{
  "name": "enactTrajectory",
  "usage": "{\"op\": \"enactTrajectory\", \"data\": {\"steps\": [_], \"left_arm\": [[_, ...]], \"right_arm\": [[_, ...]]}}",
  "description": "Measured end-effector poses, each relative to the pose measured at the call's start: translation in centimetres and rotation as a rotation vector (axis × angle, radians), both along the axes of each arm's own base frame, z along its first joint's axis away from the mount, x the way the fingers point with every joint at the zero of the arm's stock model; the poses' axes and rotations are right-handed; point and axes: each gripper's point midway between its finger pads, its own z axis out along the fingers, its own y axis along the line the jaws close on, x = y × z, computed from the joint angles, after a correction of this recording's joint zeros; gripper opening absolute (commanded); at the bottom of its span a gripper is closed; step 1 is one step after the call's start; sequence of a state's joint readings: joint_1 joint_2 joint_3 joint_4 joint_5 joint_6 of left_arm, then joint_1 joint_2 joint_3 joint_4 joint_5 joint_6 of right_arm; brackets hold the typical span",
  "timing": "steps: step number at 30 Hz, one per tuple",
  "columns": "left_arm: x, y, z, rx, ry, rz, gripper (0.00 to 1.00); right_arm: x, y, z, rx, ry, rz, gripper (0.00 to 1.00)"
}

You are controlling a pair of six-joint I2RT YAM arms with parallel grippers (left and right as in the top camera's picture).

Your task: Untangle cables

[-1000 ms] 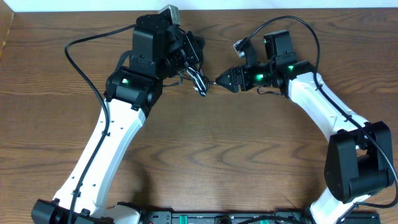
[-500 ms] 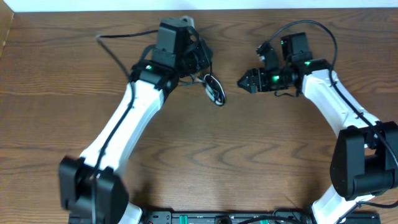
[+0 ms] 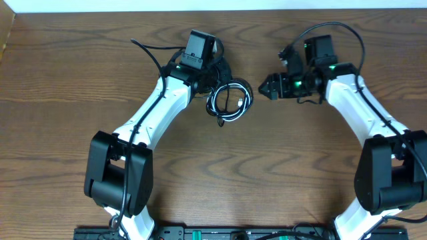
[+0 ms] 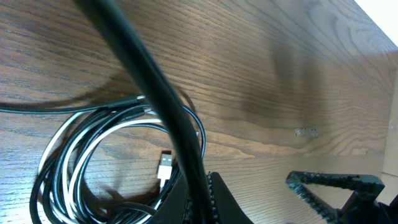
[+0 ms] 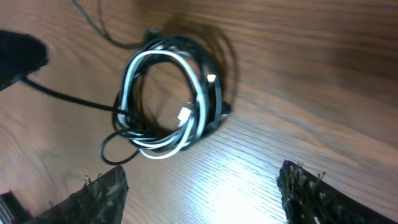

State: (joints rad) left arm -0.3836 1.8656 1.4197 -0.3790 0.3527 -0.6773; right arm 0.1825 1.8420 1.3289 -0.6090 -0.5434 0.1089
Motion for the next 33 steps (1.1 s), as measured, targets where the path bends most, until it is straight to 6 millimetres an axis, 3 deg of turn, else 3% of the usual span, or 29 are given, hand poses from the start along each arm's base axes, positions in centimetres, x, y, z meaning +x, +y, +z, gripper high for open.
{"op": "enactTrajectory", "data": {"steps": [5, 11, 13, 17, 19, 29, 33], "left_arm": [[0.0, 0.0, 0.0, 0.0, 0.001, 0.0, 0.07], [0.0, 0.1, 0.0, 0.0, 0.001, 0.001, 0.08], [0.1, 0.2, 0.0, 0.001, 0.0, 0.003, 0.17], [0.1, 0.6, -0.2, 0.034, -0.023, -0.039, 0.7], [-0.1, 1.1, -0.5, 0.07, -0.023, -0.057, 0.89], [-4.0, 3.4, -3.3, 0.266, 0.066, -0.24, 0.91], [-5.6, 4.1, -4.0, 0.307, 0.116, -0.294, 0.81]], "right_arm": [[-0.5, 2.7, 0.3, 0.006, -0.028, 0.059, 0.73], [-1.1, 4.1, 0.3, 0.013, -0.016, 0.07, 0.71], [-1.2, 4.3, 0.2, 0.009, -0.012, 0.072, 0.71], [-1.2, 4.4, -0.2, -0.005, -0.003, 0.059, 0.72], [-1.0, 4.0, -0.3, -0.014, -0.001, 0.043, 0.71], [-0.1, 1.9, -0.5, -0.025, 0.005, -0.014, 0.74], [-0.1, 1.8, -0.6, -0.031, 0.006, -0.019, 0.75]]}}
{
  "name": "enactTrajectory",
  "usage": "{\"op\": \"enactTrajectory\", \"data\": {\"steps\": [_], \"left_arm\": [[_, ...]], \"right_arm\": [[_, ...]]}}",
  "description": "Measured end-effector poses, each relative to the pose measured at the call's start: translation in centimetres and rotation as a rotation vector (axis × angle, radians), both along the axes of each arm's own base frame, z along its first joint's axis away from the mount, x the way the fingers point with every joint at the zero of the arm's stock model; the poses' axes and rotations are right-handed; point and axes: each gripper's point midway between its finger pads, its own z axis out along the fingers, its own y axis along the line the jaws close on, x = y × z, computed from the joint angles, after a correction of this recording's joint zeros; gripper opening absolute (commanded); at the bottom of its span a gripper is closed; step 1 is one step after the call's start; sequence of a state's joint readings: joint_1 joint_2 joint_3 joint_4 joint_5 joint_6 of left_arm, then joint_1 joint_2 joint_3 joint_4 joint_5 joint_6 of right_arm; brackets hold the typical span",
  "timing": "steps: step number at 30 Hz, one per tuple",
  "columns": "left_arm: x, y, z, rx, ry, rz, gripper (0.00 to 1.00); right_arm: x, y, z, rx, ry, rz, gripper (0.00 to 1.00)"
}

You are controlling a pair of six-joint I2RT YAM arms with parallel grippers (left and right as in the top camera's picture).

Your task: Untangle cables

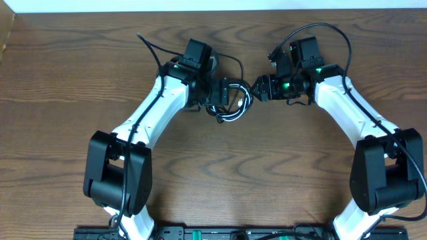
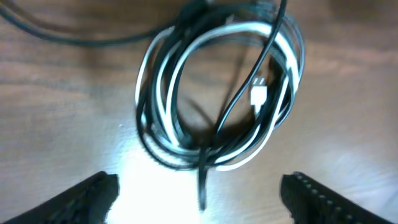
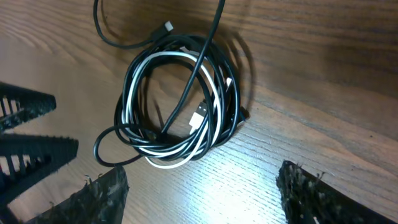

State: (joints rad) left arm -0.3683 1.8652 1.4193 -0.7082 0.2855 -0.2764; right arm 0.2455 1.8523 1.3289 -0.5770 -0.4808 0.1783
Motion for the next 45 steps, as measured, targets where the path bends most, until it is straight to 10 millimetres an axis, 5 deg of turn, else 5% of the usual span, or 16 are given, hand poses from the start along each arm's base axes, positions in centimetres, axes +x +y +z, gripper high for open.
{"op": "enactTrajectory", "data": {"steps": [11, 18, 23, 32, 35, 45], "left_arm": [[-1.3, -0.1, -0.9, 0.044, 0.032, -0.051, 0.55], [-2.0, -0.4, -3.9, 0.07, 0.105, -0.06, 0.47], [-2.7, -1.3, -6.1, 0.083, 0.154, -0.075, 0.08], [-3.1, -1.6, -6.7, 0.078, 0.174, -0.077, 0.08], [-3.0, -1.9, -5.7, 0.054, 0.157, -0.081, 0.07], [-2.4, -3.5, 6.8, -0.132, -0.12, -0.112, 0.07]], "right_arm": [[0.0, -0.1, -0.1, -0.007, 0.0, -0.004, 0.77], [0.0, -0.1, -0.1, -0.007, 0.001, -0.004, 0.77], [0.0, -0.1, -0.1, -0.007, 0.001, -0.004, 0.76], [0.0, -0.1, -0.1, -0.007, 0.002, -0.004, 0.76], [0.0, -0.1, -0.1, -0.007, 0.002, -0.002, 0.73], [0.2, 1.3, 1.6, 0.057, -0.037, 0.065, 0.73]]}}
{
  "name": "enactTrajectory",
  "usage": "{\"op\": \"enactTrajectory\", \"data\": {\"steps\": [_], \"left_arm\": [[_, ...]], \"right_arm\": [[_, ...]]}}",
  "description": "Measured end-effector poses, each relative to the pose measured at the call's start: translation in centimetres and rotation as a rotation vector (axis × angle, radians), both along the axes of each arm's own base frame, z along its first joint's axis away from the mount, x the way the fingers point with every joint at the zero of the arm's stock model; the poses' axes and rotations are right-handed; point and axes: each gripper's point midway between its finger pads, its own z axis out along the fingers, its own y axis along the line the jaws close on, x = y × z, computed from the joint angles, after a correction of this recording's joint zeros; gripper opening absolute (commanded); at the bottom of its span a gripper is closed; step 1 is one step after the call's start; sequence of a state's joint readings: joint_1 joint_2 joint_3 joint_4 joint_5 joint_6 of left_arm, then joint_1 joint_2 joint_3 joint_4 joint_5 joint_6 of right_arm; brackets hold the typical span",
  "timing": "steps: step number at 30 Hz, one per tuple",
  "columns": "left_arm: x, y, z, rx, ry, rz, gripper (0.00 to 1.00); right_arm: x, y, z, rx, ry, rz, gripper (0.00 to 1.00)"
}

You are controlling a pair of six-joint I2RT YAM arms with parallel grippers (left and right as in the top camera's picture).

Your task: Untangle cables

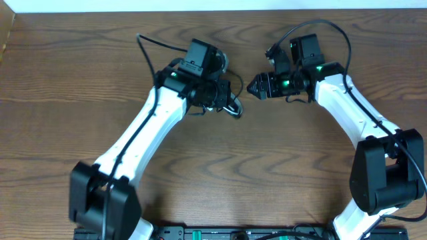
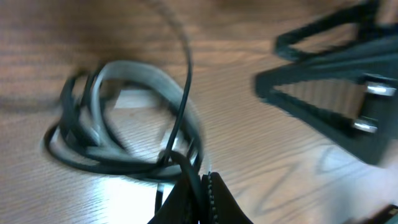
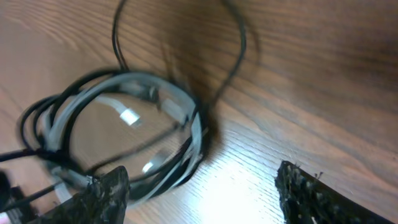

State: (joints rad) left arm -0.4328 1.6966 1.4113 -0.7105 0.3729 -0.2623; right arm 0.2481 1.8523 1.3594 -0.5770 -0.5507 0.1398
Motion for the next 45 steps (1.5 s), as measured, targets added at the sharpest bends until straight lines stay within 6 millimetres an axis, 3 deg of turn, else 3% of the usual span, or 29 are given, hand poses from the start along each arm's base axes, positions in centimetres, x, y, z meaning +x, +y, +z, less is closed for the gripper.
{"op": "enactTrajectory", "data": {"steps": [5, 12, 19, 27, 33, 40, 45], "left_arm": [[-0.2, -0.4, 2.6, -0.057, -0.056, -0.011, 0.08], [0.3, -0.8, 3.9, -0.142, -0.052, 0.014, 0.08], [1.4, 0.5, 5.9, -0.331, 0.009, 0.056, 0.07], [1.5, 0.9, 7.3, -0.461, 0.085, 0.098, 0.07], [1.4, 0.6, 7.6, -0.496, 0.125, 0.122, 0.07], [1.7, 0.0, 8.7, -0.557, 0.132, 0.123, 0.07], [1.9, -0.4, 9.6, -0.605, 0.139, 0.119, 0.07]], "right_arm": [[0.2, 1.0, 1.6, 0.05, -0.03, 0.053, 0.73], [-1.2, 1.4, 2.2, 0.052, -0.033, 0.148, 0.8], [-1.9, 1.5, 4.4, 0.035, -0.152, 0.277, 0.84], [-3.5, 4.1, 5.1, 0.068, -0.22, 0.424, 0.75], [-3.5, 6.9, 6.2, 0.107, -0.275, 0.452, 0.71], [-2.7, 7.3, 6.7, 0.125, -0.27, 0.395, 0.68], [-2.9, 8.2, 6.9, 0.133, -0.273, 0.396, 0.57]]}}
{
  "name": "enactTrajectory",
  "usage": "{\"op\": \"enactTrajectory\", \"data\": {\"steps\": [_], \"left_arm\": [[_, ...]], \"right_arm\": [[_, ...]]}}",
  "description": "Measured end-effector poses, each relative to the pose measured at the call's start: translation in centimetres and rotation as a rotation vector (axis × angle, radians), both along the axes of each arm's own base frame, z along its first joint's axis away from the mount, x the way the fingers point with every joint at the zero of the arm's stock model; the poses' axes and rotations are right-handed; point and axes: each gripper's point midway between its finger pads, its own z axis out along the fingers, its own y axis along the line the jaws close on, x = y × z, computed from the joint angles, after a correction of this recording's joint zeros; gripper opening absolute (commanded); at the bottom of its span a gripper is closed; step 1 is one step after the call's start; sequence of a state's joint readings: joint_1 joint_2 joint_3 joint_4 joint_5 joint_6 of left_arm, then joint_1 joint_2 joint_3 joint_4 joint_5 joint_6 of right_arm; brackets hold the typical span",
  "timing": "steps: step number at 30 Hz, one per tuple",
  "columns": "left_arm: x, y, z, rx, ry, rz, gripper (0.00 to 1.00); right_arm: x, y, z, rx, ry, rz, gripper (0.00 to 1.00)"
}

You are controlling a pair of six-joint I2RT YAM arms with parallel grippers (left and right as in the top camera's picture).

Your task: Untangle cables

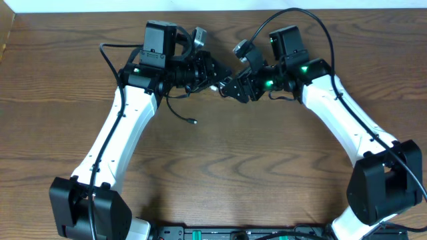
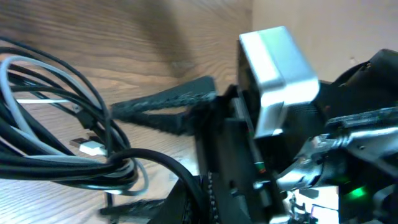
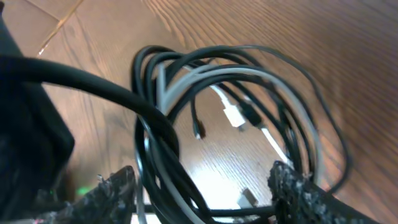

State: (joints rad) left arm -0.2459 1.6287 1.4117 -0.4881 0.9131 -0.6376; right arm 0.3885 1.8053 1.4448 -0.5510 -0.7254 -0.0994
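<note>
The tangle is a coil of black and white cables (image 3: 249,118) with USB plugs, held off the wooden table. My left gripper (image 1: 210,72) is shut on a black strand (image 2: 165,165) of it, jaws pressed together at the bottom of the left wrist view (image 2: 202,196). My right gripper (image 1: 229,87) is open and pushed up against the coil from the right. Several strands run between its two fingers (image 3: 115,196) in the right wrist view. A loose black tail (image 1: 181,113) hangs from the bundle down to the table.
The brown wooden table (image 1: 267,173) stretches in front of both arms. A white strip (image 1: 373,5) runs along the table's far edge. The right arm's own black lead (image 1: 320,20) loops above its wrist.
My left gripper, still shut on the black strand, has moved left and toward the far edge with the coil raised. The right gripper has moved left, its open fingers now around the coil.
First the coil lay flat on the table between the two grippers. Then my left gripper stood open over it while the right one hovered close by. After that the left was shut on a black strand, and now the coil hangs from it with the right fingers around it.
</note>
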Motion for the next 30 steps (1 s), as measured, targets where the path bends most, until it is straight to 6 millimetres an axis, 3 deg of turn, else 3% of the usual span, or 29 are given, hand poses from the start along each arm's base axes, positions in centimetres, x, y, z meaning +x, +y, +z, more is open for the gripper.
{"op": "enactTrajectory", "data": {"steps": [14, 19, 30], "left_arm": [[-0.6, -0.5, 0.7, -0.055, 0.042, -0.023, 0.07], [-0.8, -0.6, 0.7, -0.06, 0.04, -0.035, 0.07], [-0.6, -0.1, 0.9, -0.055, 0.008, -0.041, 0.07]], "right_arm": [[2.6, -0.8, -0.5, -0.046, 0.042, -0.223, 0.32], [3.5, -1.7, -1.7, -0.051, 0.1, -0.287, 0.24], [6.2, -8.2, -3.3, -0.06, 0.193, -0.459, 0.18]]}}
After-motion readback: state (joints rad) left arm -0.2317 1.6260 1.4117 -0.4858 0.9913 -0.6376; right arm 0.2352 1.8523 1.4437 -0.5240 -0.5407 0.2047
